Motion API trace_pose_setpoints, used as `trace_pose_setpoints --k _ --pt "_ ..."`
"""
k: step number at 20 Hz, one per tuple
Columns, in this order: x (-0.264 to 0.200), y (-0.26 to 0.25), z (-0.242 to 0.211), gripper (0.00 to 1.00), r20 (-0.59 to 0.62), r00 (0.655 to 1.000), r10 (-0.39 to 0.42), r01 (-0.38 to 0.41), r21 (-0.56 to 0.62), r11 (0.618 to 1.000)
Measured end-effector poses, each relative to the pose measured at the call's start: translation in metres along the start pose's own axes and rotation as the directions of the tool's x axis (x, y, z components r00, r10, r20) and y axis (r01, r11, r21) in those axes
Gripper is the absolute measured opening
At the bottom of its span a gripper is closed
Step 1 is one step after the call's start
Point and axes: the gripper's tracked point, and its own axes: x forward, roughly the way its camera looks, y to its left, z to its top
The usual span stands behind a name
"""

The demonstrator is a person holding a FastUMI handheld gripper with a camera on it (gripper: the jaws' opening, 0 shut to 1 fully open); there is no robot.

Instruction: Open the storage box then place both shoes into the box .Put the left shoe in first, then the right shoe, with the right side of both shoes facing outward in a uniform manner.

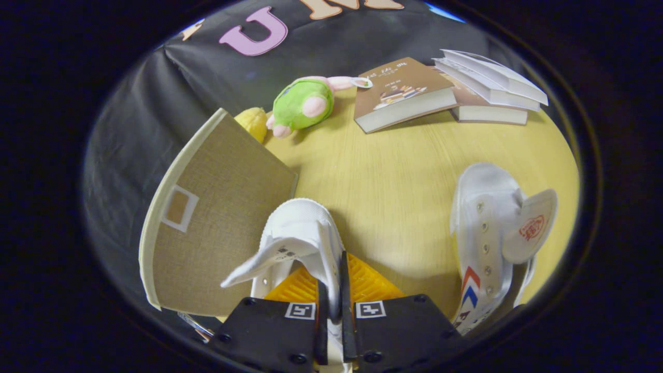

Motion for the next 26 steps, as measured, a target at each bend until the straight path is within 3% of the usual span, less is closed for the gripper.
trace_pose_setpoints --k 10,17,21,26 --pt "-0.067 0.01 0.036 0.14 0.066 0.993 0.095 -0.106 0.203 0.973" --pt "-0.122 0.065 0.08 0.14 0.164 0.972 0.171 -0.2 0.18 0.963" --pt "-0.121 0.119 0.083 0.14 0.131 0.961 0.243 -0.264 0.171 0.949" --pt "-0.09 0.18 0.07 0.14 0.031 0.965 0.26 -0.261 0.188 0.947"
